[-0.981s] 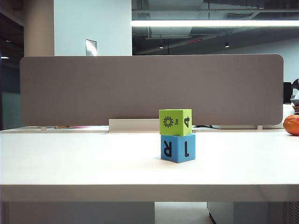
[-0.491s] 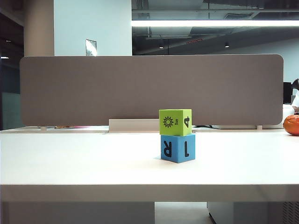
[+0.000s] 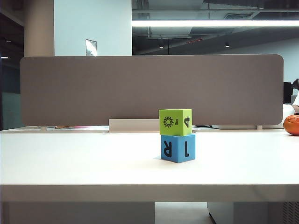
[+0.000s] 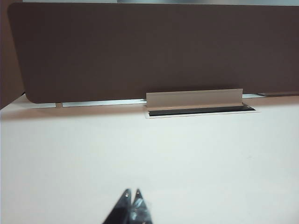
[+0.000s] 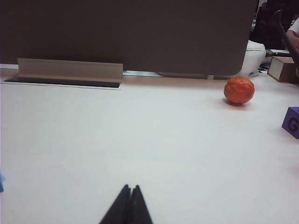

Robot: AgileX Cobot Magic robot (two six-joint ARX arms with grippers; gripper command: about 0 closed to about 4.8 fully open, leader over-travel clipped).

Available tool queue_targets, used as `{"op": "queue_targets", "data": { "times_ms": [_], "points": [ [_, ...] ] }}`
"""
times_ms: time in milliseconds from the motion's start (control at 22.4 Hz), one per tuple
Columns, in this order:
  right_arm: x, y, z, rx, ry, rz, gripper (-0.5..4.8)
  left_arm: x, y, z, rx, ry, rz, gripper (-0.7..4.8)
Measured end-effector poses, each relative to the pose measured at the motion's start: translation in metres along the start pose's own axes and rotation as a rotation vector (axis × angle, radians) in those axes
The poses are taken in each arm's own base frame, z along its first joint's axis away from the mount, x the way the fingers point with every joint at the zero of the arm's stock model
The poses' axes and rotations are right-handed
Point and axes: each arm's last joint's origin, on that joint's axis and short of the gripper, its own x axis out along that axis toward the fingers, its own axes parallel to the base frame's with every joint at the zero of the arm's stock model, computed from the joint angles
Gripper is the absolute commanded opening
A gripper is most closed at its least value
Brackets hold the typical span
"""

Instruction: Stack one letter block on top of another letter block.

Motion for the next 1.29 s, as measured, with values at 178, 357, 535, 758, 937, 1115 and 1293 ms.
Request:
{"op": "queue_targets", "data": {
  "times_ms": [178, 357, 535, 758, 937, 1115, 1293],
  "points": [
    [0.0, 0.0, 0.0, 0.0, 0.0, -0.001, -0.01, 0.0, 0.0, 0.0, 0.0, 0.0, 0.0, -0.05],
    [0.0, 0.0, 0.0, 0.0, 0.0, 0.0, -0.01, 0.0, 0.0, 0.0, 0.0, 0.0, 0.0, -0.06],
    [0.0, 0.0, 0.0, 0.0, 0.0, 0.0, -0.01, 0.0, 0.0, 0.0, 0.0, 0.0, 0.0, -0.05],
    [0.0, 0.0, 0.0, 0.0, 0.0, 0.0, -0.01, 0.0002, -0.0018, -0.0001, -0.003, 0.001, -0.024, -0.06],
    [0.0, 0.0, -0.0001, 0.0, 0.001, 0.0, 0.0, 0.0003, -0.0024, -0.0005, -0.004, 0.005, -0.029, -0.05],
    [0.0, 0.0, -0.0001, 0.0, 0.001, -0.001, -0.01, 0.0004, -0.0038, -0.0006, -0.006, 0.006, -0.039, -0.05],
    [0.0, 0.0, -0.0002, 0.0, 0.002, -0.001, -0.01, 0.0005, -0.005, -0.0008, -0.008, 0.008, -0.053, -0.05]
  ]
}}
